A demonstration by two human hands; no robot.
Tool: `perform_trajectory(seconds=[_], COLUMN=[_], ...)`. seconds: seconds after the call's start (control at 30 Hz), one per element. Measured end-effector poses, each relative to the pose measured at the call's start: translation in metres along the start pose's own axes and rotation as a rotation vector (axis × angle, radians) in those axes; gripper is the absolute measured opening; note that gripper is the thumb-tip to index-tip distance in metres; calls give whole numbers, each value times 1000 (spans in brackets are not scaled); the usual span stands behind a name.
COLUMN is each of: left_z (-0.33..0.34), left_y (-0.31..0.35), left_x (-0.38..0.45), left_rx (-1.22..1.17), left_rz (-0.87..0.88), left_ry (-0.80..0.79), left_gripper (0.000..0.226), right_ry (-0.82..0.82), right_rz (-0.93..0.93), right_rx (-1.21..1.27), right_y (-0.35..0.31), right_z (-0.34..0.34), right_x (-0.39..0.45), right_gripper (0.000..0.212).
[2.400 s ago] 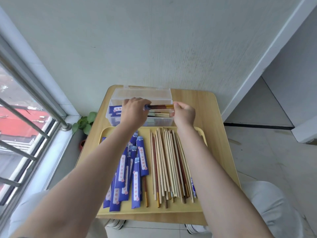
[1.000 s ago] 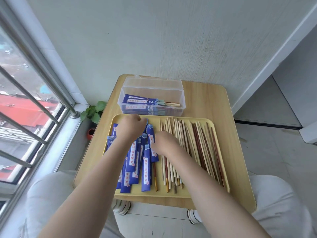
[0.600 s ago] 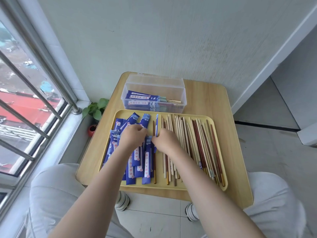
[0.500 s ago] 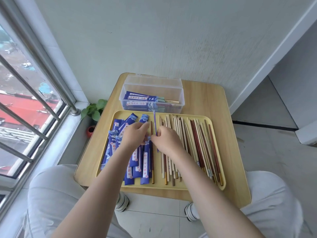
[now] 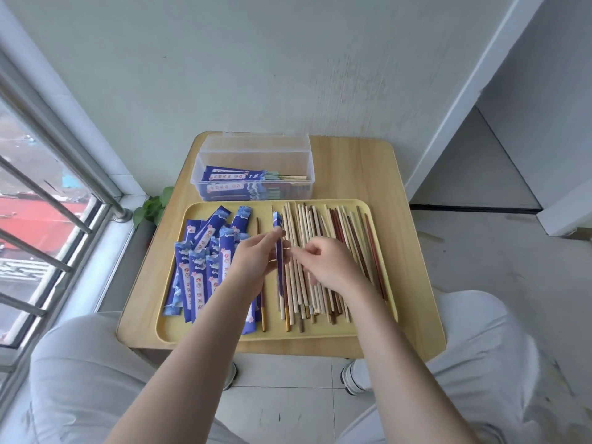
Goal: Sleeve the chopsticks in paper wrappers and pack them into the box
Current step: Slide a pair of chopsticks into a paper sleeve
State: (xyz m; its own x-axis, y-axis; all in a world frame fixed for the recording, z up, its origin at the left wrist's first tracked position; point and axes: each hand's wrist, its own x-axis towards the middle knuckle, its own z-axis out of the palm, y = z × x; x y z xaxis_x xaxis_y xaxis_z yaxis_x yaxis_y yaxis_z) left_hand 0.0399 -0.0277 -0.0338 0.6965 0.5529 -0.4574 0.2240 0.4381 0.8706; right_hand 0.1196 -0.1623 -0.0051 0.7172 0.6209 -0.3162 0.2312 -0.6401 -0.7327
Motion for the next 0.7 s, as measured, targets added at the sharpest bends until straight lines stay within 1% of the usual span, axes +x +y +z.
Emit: perform_trajectory(seconds=[0.07,0.1,0.13,0.2,0.33,0.43,0.47,0.53,0.63,0.7], left_z=[5,9,11,16,22,18,15,12,10,9], left_y=[-2,-4,-6,-9,-12,-14,-14,-13,-11,-11], left_x=[0,0,0,0,0,4,5,7,7,7], left_rx=[1,9,20,40,91,185,228,316,365,414], left_rz=[-19,-30,-44,-69,-85,-62,-52,-31,-14,-6], left_ry=[2,3,6,-6,-66,-60,-56,-49,-49,-34], left_gripper=[27,28,29,30,29,27,26,24,25,26], right_ry=[189,228,217,141,131,134,131,132,173,198], right_rz=[55,94,126,164,142,133,130,126,124,92], right_rx=[-122,-192,-260,-342,-336,-329,-329,-326,-348,-324], right_y=[17,24,29,34,36,33,32,31,31,30], right_z=[-10,-14,-15,-10,9,16,16,14,10,8], right_x=[8,11,13,15,21,22,22,20,18,16], right_gripper=[26,25,24,26,37,48,49,44,40,30])
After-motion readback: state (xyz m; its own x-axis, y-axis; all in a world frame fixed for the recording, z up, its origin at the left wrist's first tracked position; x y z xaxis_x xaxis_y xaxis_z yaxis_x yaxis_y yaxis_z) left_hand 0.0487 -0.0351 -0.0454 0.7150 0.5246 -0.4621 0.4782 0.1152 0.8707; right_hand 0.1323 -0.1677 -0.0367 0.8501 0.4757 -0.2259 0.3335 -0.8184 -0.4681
